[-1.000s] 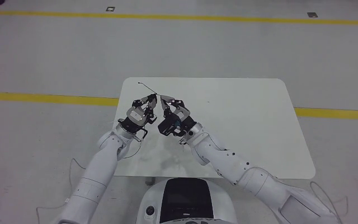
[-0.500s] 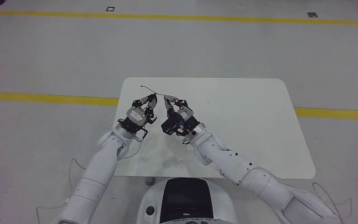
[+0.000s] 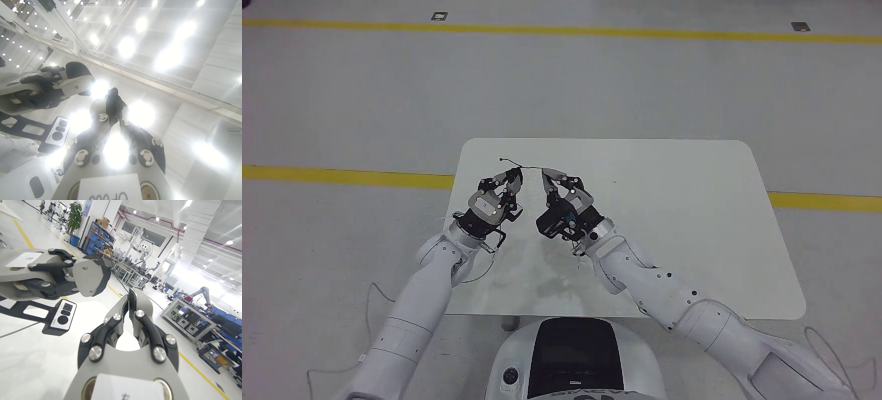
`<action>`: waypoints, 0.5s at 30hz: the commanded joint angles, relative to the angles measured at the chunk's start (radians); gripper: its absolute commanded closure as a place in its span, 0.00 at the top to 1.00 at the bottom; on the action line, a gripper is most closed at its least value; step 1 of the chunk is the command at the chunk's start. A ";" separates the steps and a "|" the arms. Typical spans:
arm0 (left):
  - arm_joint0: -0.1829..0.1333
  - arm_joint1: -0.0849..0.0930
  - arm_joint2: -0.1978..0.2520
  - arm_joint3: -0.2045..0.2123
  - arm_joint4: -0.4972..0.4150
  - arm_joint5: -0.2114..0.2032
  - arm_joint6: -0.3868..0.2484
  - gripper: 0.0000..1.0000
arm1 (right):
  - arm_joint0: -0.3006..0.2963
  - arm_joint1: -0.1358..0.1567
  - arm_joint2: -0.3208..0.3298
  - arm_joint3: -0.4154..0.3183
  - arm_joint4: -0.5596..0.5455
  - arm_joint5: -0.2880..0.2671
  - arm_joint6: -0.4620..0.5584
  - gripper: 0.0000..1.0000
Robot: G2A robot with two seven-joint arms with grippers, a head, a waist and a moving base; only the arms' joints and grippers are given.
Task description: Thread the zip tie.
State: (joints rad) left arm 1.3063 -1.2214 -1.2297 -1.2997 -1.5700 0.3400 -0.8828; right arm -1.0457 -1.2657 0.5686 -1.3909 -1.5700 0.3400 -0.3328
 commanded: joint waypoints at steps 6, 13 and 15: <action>0.000 0.000 0.000 0.000 0.000 0.000 0.000 0.00 | -0.004 0.005 0.005 0.000 0.000 0.000 0.002 0.00; 0.000 0.000 0.000 0.000 0.000 0.000 0.000 0.00 | -0.005 0.008 0.006 -0.001 0.000 0.000 0.007 0.00; 0.000 0.000 0.000 0.000 0.000 0.000 0.000 0.00 | -0.005 0.009 0.006 -0.001 0.000 0.000 0.008 0.00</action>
State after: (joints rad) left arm 1.3063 -1.2214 -1.2297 -1.2997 -1.5700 0.3400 -0.8828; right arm -1.0505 -1.2573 0.5745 -1.3919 -1.5700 0.3400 -0.3249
